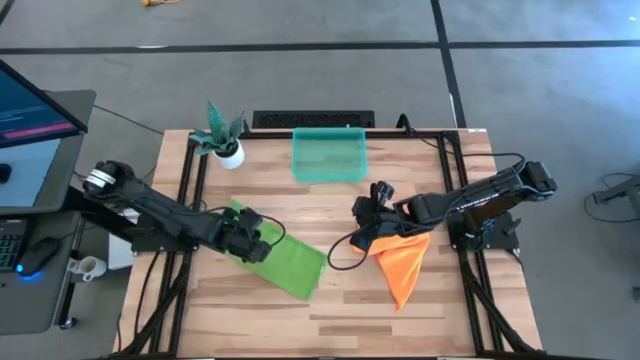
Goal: Roll towel into tight, uniform cylinder
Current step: Roll the green microfiber towel
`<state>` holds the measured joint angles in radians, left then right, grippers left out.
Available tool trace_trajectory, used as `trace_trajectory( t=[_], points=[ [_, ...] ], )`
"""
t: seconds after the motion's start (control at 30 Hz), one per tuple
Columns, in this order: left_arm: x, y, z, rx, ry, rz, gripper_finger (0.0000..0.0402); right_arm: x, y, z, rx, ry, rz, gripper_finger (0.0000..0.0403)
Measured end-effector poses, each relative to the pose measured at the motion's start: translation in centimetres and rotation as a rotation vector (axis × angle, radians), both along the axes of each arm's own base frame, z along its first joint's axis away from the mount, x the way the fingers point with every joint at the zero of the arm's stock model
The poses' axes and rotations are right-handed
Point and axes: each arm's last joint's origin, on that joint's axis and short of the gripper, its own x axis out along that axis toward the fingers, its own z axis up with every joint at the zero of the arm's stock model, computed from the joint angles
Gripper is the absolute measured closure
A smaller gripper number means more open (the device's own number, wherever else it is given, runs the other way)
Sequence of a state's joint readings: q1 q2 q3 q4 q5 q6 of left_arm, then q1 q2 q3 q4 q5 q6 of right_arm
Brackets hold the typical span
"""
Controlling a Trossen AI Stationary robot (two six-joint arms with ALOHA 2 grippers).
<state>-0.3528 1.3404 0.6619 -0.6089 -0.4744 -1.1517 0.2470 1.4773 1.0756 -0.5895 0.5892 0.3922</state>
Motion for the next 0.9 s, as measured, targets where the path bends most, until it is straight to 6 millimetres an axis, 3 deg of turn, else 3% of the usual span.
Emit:
trace_trajectory(
  t=[0.53, 0.9],
  points=[
    [0.9, 0.4, -4.3, -0.025, 0.130, 0.070, 0.0397, 0.1, 0.0, 0.1, 0.004, -0.017, -0.001, 0.0354],
    [3.7, 1.9, -4.8, 0.169, 0.104, -0.274, 0.0397, 0.2, 0.0, 0.1, 0.007, -0.020, 0.000, 0.0354]
  ],
)
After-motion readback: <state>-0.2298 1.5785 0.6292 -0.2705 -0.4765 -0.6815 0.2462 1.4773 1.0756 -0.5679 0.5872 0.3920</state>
